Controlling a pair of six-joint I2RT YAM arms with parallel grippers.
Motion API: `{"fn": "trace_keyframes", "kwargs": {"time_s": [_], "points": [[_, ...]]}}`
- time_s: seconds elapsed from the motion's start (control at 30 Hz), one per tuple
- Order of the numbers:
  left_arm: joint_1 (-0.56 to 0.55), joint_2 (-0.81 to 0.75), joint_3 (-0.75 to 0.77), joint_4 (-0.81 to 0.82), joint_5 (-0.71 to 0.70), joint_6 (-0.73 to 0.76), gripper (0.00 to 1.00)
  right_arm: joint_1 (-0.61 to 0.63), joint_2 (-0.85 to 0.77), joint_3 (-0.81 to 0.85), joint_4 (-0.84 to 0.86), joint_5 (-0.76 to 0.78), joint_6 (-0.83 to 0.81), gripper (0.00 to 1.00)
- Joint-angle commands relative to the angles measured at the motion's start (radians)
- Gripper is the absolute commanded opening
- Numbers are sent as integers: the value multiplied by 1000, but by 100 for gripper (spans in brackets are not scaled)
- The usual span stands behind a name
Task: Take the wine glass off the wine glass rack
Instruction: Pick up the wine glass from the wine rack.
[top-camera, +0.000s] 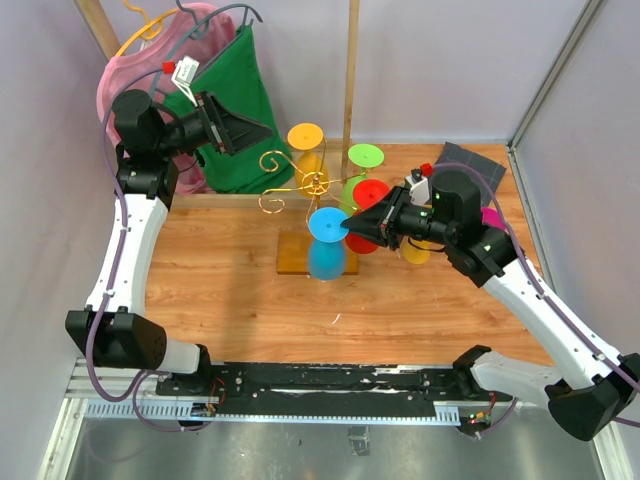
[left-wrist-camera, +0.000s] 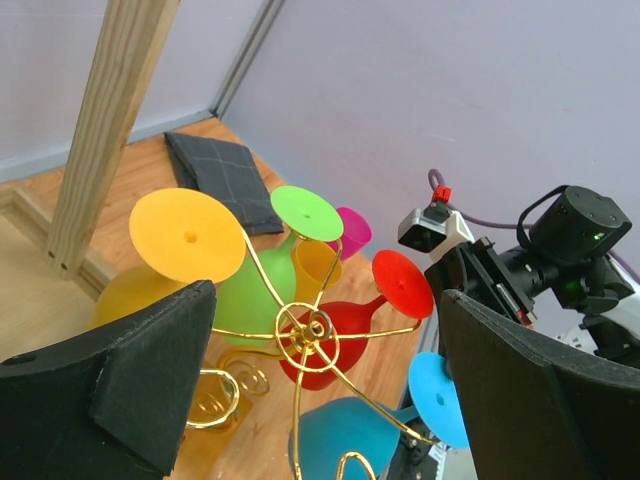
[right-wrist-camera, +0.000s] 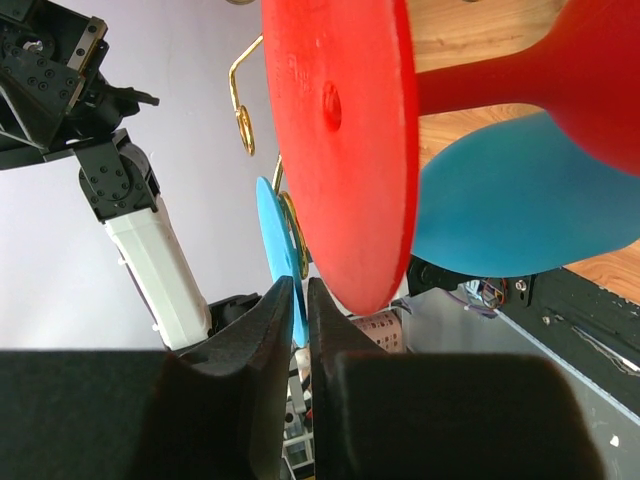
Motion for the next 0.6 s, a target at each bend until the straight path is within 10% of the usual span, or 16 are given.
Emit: {"fn": "trace_keyframes", "kwargs": {"time_s": [0.0, 0.57], "points": [[-3, 2, 28, 1, 19, 10, 99, 16, -19, -7, 17, -5, -3, 10], [-3, 13, 28, 1, 26, 9, 99, 18, -5, 19, 46, -6, -14, 1]]}}
